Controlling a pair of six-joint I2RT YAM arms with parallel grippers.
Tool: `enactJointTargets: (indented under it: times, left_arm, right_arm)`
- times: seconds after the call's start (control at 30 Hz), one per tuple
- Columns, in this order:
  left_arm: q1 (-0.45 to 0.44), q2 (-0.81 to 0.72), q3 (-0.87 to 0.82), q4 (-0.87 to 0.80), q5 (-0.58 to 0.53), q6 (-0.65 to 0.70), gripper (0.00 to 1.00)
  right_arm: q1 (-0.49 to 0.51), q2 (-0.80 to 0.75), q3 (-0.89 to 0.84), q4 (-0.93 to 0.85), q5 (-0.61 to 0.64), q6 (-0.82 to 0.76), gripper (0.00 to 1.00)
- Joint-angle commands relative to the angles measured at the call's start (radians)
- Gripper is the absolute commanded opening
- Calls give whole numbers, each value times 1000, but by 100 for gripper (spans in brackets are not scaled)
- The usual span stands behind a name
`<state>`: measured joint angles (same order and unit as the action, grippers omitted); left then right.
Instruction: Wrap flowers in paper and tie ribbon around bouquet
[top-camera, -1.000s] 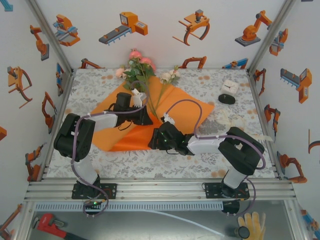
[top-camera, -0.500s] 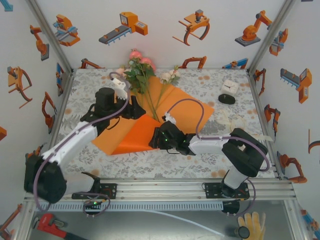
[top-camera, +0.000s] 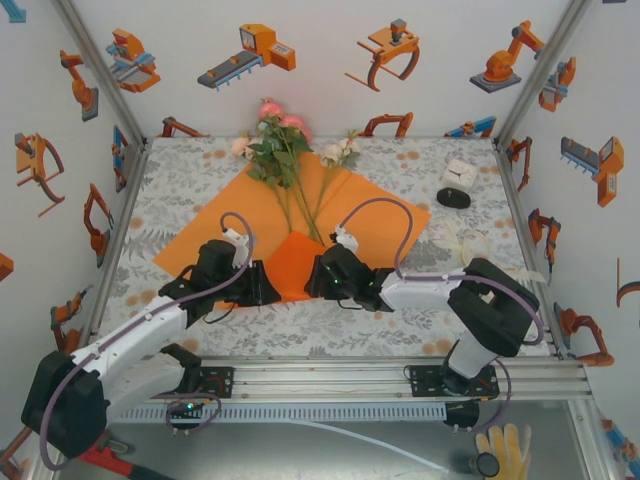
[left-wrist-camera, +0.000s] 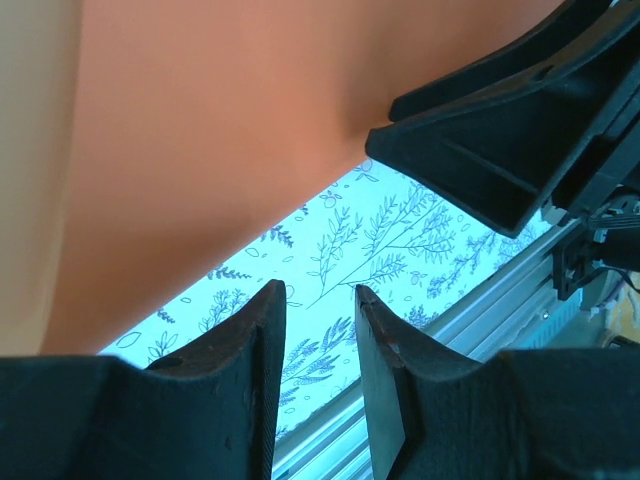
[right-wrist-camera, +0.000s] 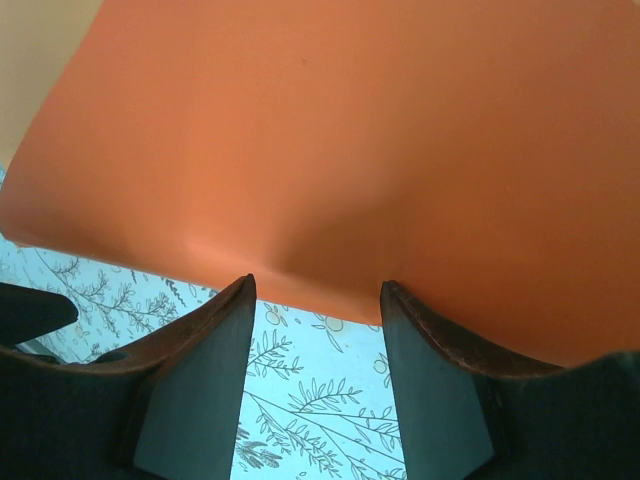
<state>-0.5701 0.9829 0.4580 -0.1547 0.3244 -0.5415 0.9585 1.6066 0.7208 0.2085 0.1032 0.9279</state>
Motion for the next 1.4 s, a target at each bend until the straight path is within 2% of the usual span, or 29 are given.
enactJointTargets:
  times: [0.0, 0.2, 0.43, 0.8, 0.9, 1.17, 1.37]
  left_arm:
    - [-5, 43, 19, 4, -58, 33, 36]
    - [-5, 133, 2, 59, -151, 39, 36]
    - [-4, 135, -46, 66, -230, 19, 36]
    - [-4, 173, -61, 79, -257, -12, 36]
    - [-4, 154, -69, 56, -286, -32, 36]
    - [-2, 43, -111, -75, -455, -156, 36]
    - [1, 13, -127, -108, -515, -198, 37]
  right_arm:
    - [-2, -23, -11, -34, 45, 12, 51]
    - [-2, -27, -9, -39, 30, 12, 51]
    - [-6, -97, -37, -69, 66, 38, 51]
    - [-96, -220, -178, -124, 127, 49, 52]
    - [-129, -238, -216, -130, 133, 45, 52]
    - [-205, -267, -261, -158, 122, 33, 52]
    - [-255, -298, -265, -210, 120, 2, 52]
